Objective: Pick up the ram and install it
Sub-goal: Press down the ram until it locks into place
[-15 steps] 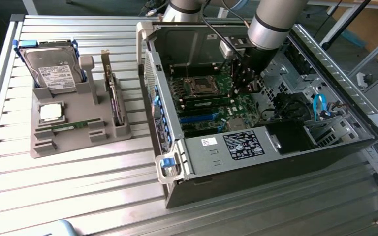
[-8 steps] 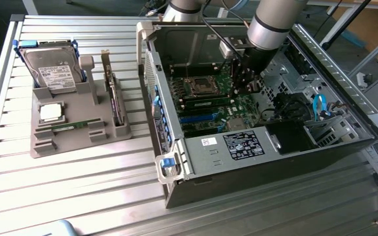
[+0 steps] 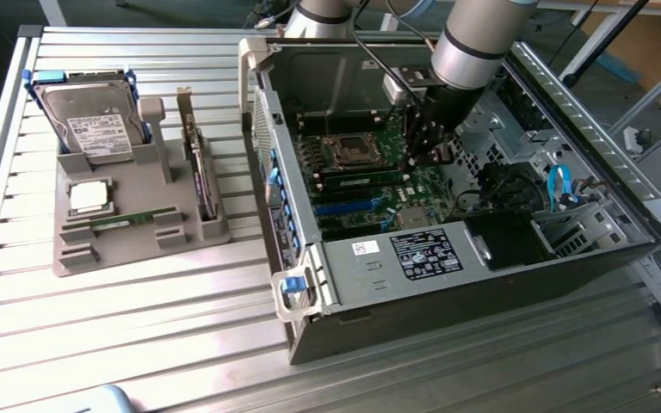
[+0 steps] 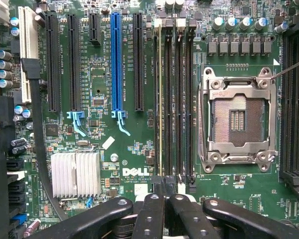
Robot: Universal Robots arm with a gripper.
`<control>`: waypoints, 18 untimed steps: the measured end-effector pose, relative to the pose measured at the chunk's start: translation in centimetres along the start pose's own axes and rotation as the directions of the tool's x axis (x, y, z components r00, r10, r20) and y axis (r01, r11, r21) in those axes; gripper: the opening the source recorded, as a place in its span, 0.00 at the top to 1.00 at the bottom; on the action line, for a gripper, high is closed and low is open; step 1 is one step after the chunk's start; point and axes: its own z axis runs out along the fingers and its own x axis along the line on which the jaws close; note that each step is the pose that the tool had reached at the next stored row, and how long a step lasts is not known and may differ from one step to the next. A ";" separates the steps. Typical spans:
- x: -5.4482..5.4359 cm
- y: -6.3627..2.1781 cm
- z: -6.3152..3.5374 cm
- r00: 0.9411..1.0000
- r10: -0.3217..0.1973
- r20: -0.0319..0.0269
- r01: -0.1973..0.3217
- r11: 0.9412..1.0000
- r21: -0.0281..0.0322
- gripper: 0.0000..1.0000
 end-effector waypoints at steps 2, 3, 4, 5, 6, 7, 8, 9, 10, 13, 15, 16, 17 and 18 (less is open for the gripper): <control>0.0 0.00 0.06 1.000 0.000 0.000 0.000 1.000 0.000 0.90; 0.0 0.00 0.10 1.000 0.000 0.000 0.000 1.000 0.000 0.90; 0.0 0.00 0.12 1.000 0.000 0.000 0.000 1.000 0.000 0.90; 0.0 0.00 0.15 1.000 0.000 0.000 0.000 1.000 0.000 0.90; 0.0 0.00 0.16 1.000 0.000 0.000 0.000 1.000 0.000 0.90; 0.0 0.00 0.16 1.000 0.000 0.000 0.000 1.000 0.000 0.90; 0.0 0.00 0.17 1.000 0.000 0.000 0.000 1.000 0.000 0.90; 0.0 0.00 0.17 1.000 0.000 0.000 0.000 1.000 0.000 0.90; 0.0 0.00 0.17 1.000 0.000 0.000 0.000 1.000 0.000 0.90; 0.0 0.00 0.24 1.000 0.000 0.000 0.000 1.000 0.000 0.90; 0.0 0.00 0.28 1.000 0.000 0.000 0.000 1.000 0.000 0.90; 0.0 0.00 0.31 1.000 0.000 0.000 0.000 1.000 0.000 0.90; 0.0 0.00 0.32 1.000 0.000 0.000 0.000 1.000 0.000 0.90; 0.0 0.00 0.32 1.000 0.000 0.000 0.000 1.000 0.000 0.90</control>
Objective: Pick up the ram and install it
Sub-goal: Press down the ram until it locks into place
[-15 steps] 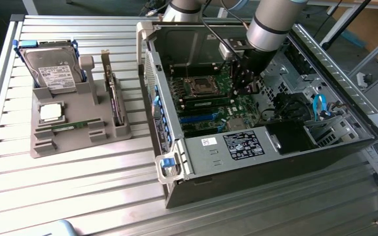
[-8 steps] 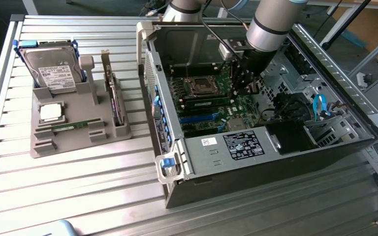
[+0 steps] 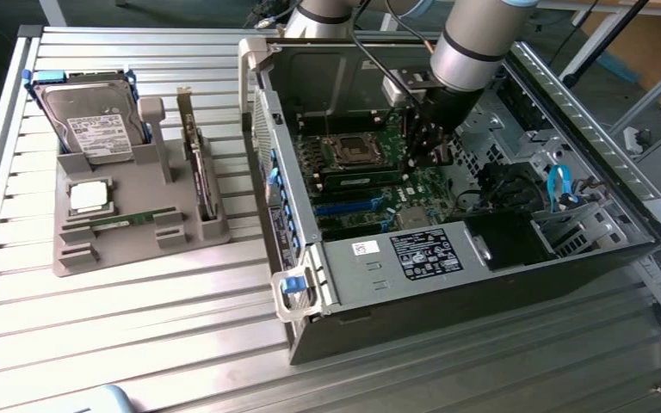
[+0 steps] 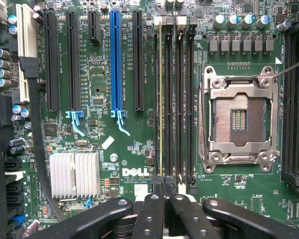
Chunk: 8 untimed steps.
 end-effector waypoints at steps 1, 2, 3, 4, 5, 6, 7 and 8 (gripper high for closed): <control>0.0 0.00 0.00 1.000 0.000 0.000 0.000 1.000 0.000 0.90; 0.0 0.00 0.01 1.000 0.000 0.000 0.000 1.000 0.000 0.90; 0.0 0.00 0.02 1.000 0.000 0.000 0.000 1.000 0.000 0.90; 0.0 0.00 0.03 1.000 0.000 0.000 0.000 1.000 0.000 0.90; 0.0 0.00 0.06 1.000 0.000 0.000 0.000 1.000 0.000 0.90; 0.0 0.00 0.09 1.000 0.000 0.000 0.000 1.000 0.000 0.90; 0.0 0.00 0.10 1.000 0.000 0.000 0.000 1.000 0.000 0.90; 0.0 0.00 0.10 1.000 0.000 0.000 0.000 1.000 0.000 0.90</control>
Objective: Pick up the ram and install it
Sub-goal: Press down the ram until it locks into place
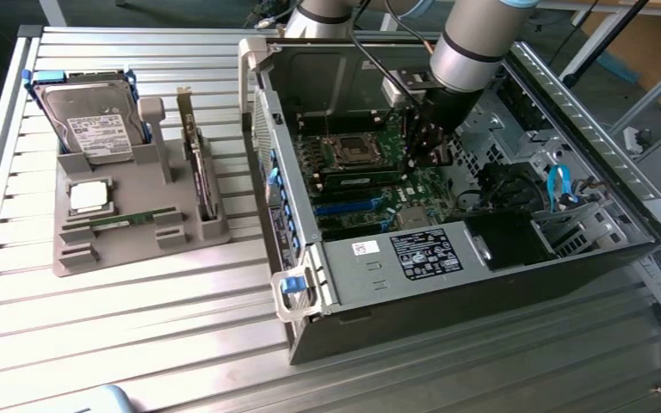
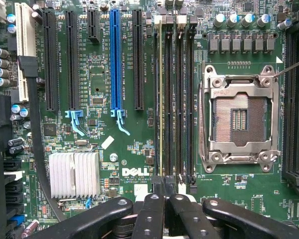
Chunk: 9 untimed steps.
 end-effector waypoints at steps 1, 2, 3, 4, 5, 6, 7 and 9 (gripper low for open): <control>0.0 0.00 0.00 1.000 0.000 0.000 0.000 1.000 0.000 0.90; 0.0 0.00 0.00 1.000 0.000 0.000 0.000 1.000 0.000 0.90; 0.0 0.00 0.00 1.000 0.000 0.000 0.000 1.000 0.000 0.90; 0.0 0.00 0.00 1.000 0.000 0.000 0.000 1.000 0.000 0.90; 0.0 0.00 0.00 1.000 0.000 0.000 0.000 1.000 0.000 0.90; 0.0 0.00 -0.01 1.000 0.000 0.001 0.000 1.000 0.000 0.90; 0.0 0.00 -0.05 1.000 0.000 0.001 0.000 1.000 0.000 0.90; 0.0 0.00 -0.16 1.000 0.000 0.000 0.000 1.000 0.000 0.90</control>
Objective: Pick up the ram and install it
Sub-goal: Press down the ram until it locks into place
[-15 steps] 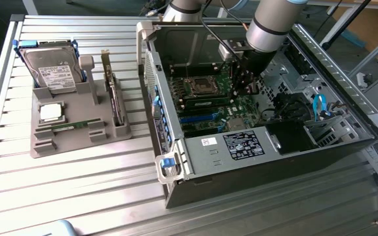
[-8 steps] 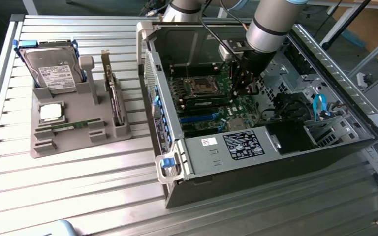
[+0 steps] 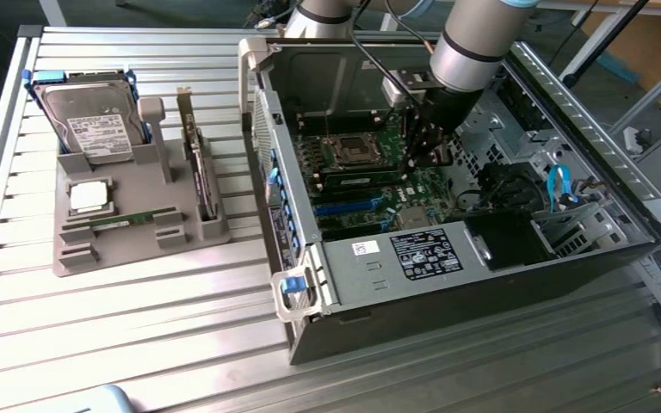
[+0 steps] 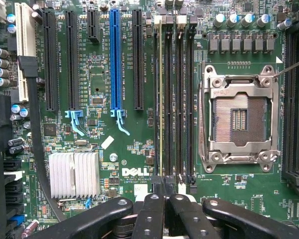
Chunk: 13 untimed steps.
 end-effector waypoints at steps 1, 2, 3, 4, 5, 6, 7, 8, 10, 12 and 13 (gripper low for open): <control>0.0 0.00 -0.08 1.000 0.000 0.000 0.000 1.000 0.000 0.90; 0.0 0.00 -0.16 1.000 0.000 0.000 0.000 1.000 0.000 0.90; 0.0 -0.01 -0.26 1.000 0.000 0.000 0.000 1.000 0.000 0.90; 0.0 -0.02 -0.36 1.000 0.000 0.000 0.000 1.000 0.000 0.90; 0.0 -0.03 -0.46 1.000 0.000 0.000 0.000 1.000 0.000 0.90; 0.0 -0.03 -0.56 1.000 0.000 0.000 0.000 1.000 0.000 0.90; 0.0 -0.05 -0.78 1.000 0.000 0.000 0.000 1.000 0.000 0.90; 0.0 -0.06 -0.92 1.000 0.000 0.000 0.000 1.000 0.000 0.90; 0.0 -0.08 -1.38 1.000 0.000 0.000 0.000 1.000 -0.001 0.90; 0.0 -0.09 -1.58 1.000 0.000 0.000 0.000 1.000 -0.001 0.90; 0.0 -0.09 -1.67 1.000 0.000 0.000 0.000 1.000 -0.001 0.90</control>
